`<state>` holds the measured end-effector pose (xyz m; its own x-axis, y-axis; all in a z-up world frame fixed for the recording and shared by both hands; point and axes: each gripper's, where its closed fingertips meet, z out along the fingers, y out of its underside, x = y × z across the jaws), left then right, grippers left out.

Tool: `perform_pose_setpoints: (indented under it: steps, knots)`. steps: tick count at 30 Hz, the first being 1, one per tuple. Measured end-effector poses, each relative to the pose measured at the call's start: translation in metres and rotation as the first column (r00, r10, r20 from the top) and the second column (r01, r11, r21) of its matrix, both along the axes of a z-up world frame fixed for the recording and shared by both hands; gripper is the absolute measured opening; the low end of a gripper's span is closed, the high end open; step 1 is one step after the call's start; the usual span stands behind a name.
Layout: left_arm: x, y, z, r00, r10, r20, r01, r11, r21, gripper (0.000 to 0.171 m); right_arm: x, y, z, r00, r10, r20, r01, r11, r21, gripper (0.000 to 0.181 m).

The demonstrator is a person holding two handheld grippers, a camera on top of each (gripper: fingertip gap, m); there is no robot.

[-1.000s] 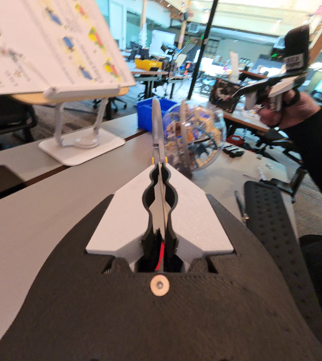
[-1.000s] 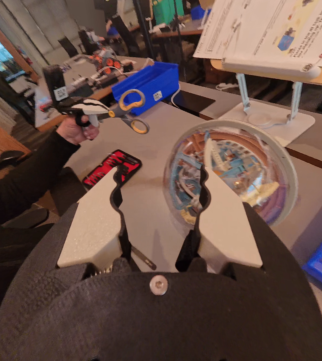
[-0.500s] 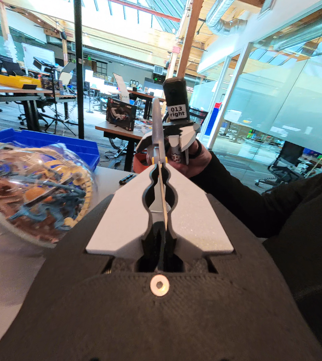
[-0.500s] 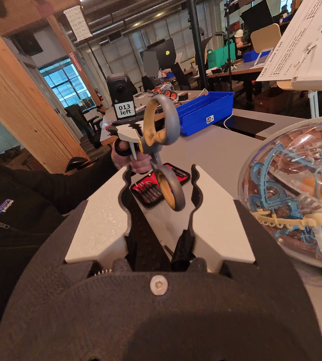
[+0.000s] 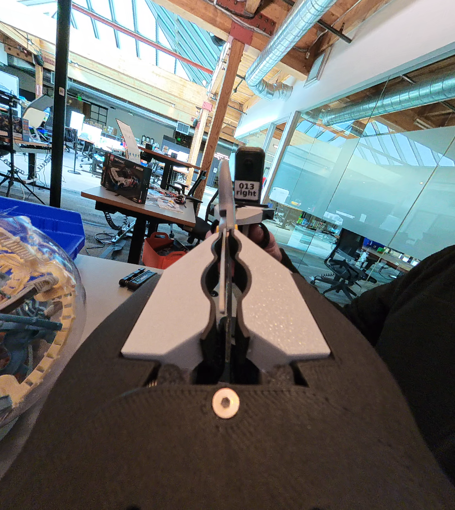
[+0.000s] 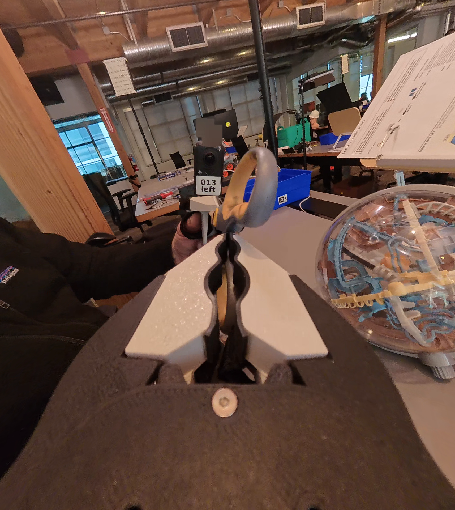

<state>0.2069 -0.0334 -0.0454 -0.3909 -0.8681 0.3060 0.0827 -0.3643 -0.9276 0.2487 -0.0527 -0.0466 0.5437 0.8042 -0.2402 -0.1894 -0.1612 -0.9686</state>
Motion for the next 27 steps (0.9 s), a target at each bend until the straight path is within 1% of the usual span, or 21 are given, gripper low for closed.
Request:
perform_pose_setpoints:
  steps: [3,4,6,9,12,14,15,17,18,19,20,21,22,23,24,26,27]
  knots:
    - [-0.002,-0.002,-0.013,0.998,-0.041,-0.053,0.04,0.999,-0.005,0.0,0.003,0.0,-0.005,1.0,0.0,0.015,0.0,1.0,-0.011,0.0]
    - [-0.002,-0.001,-0.017,0.997,-0.034,-0.067,0.034,0.999,0.002,0.0,0.005,0.001,-0.006,1.0,-0.007,0.015,0.008,1.0,-0.016,0.0]
    - [-0.006,0.002,-0.018,0.998,-0.017,-0.055,0.017,1.0,0.007,0.0,0.005,0.005,-0.009,1.0,-0.02,0.01,0.021,0.999,-0.029,0.0]
    - [-0.01,0.01,-0.017,0.998,0.042,-0.036,-0.042,0.999,0.006,0.0,0.007,0.005,-0.008,0.997,-0.018,-0.069,0.015,0.999,-0.039,0.0]
    - [-0.016,0.015,-0.015,0.999,0.052,0.003,-0.052,0.998,-0.046,0.0,0.012,0.008,-0.012,0.988,-0.024,-0.155,0.011,0.996,-0.085,0.035]
    - [-0.02,0.019,-0.014,0.997,0.072,0.02,-0.071,0.996,-0.061,0.0,0.014,0.012,-0.025,0.986,-0.062,-0.153,0.043,0.991,-0.123,0.051]
    - [-0.022,0.02,-0.014,0.997,0.075,0.034,-0.072,0.994,-0.076,0.0,0.012,0.01,-0.031,0.987,-0.054,-0.149,0.035,0.992,-0.125,0.054]
    - [-0.026,0.021,-0.011,0.993,0.094,0.07,-0.087,0.991,-0.102,0.0,0.0,0.005,-0.042,0.989,-0.008,-0.15,-0.014,0.99,-0.141,0.047]
    - [-0.026,0.02,-0.012,0.994,0.083,0.072,-0.075,0.991,-0.109,0.0,-0.006,0.003,-0.048,0.989,0.007,-0.147,-0.03,0.987,-0.155,0.047]
    - [-0.026,0.017,-0.013,0.995,0.067,0.076,-0.058,0.992,-0.112,0.0,-0.01,0.004,-0.051,0.988,0.013,-0.152,-0.037,0.987,-0.158,0.043]
    - [-0.025,0.014,-0.014,0.995,0.057,0.076,-0.048,0.992,-0.116,0.0,-0.013,0.004,-0.05,0.986,0.018,-0.168,-0.043,0.988,-0.149,0.04]
    - [-0.023,0.012,-0.015,0.996,0.048,0.076,-0.039,0.992,-0.12,0.0,-0.015,0.005,-0.047,0.982,0.018,-0.187,-0.043,0.991,-0.13,0.031]
    - [-0.023,0.012,-0.014,0.995,0.046,0.088,-0.034,0.99,-0.138,0.0,-0.014,0.007,-0.042,0.978,0.009,-0.207,-0.031,0.994,-0.103,0.013]
    - [-0.023,0.014,-0.014,0.995,0.045,0.094,-0.029,0.986,-0.162,0.0,-0.015,0.006,-0.038,0.975,0.021,-0.221,-0.04,0.996,-0.083,0.012]
    - [-0.024,0.015,-0.013,0.994,0.034,0.104,-0.016,0.985,-0.172,0.0,-0.016,0.004,-0.035,0.973,0.039,-0.226,-0.058,0.996,-0.074,0.008]
    - [-0.026,0.017,-0.015,0.995,0.031,0.095,-0.014,0.984,-0.177,0.002,-0.018,0.002,-0.031,0.98,0.035,-0.195,-0.046,0.998,-0.053,0.007]
    - [-0.027,0.019,-0.016,0.996,0.035,0.081,-0.021,0.985,-0.172,0.007,-0.019,0.001,-0.028,0.983,0.037,-0.178,-0.047,0.998,-0.052,0.006]
